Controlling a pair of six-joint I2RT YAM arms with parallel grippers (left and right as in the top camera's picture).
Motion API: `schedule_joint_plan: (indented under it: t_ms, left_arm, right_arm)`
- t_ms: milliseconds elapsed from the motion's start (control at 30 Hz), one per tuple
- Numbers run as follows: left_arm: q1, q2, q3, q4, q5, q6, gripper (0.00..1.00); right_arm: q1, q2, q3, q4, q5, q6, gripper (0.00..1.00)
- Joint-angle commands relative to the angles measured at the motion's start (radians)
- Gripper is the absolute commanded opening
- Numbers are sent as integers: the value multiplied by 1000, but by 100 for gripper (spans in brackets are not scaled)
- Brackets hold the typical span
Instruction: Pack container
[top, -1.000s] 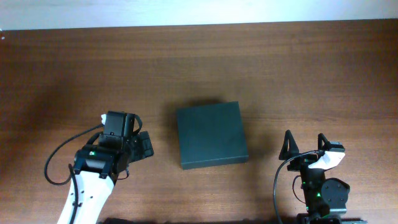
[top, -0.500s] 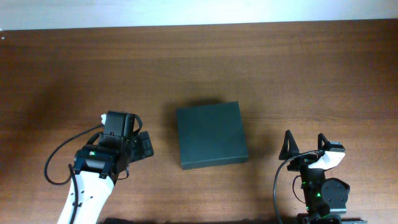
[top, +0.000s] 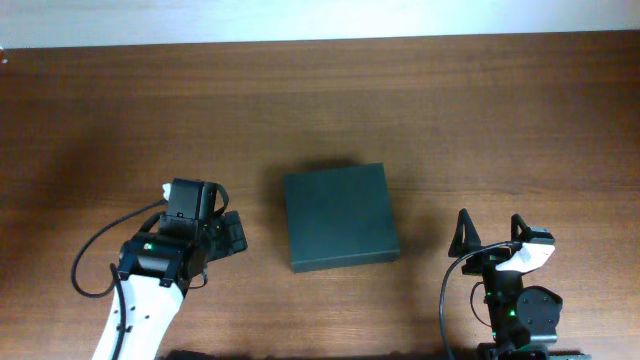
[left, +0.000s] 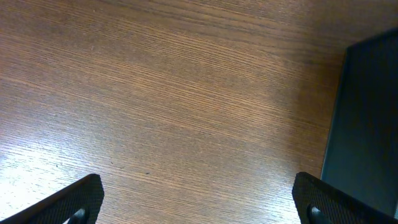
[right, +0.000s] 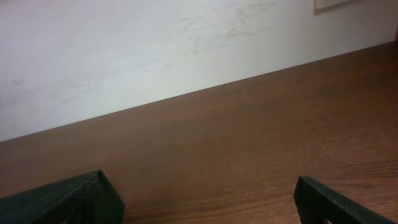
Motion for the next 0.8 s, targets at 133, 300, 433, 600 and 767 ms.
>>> schedule_joint_plan:
  t_ms: [133,300,433,600,767]
  left_arm:
    - [3,3,-3,2,-11,-6,99]
    - [3,-37,-3,-3,-11,-5,99]
    - [3,-100,-3,-6,-11,-5,99]
    - [3,-230,-4,13,-7,9,99]
    - [3,-391,-4,113,-6,125,99]
  right_arm:
    - [2,-10,-5,-6,-8,5,99]
    - [2,-10,-5,-6,-8,5,99]
    - [2,-10,-5,-6,-8,5,99]
    - [2,-10,-5,-6,-8,5,99]
    - [2,-10,-5,-6,-8,5,99]
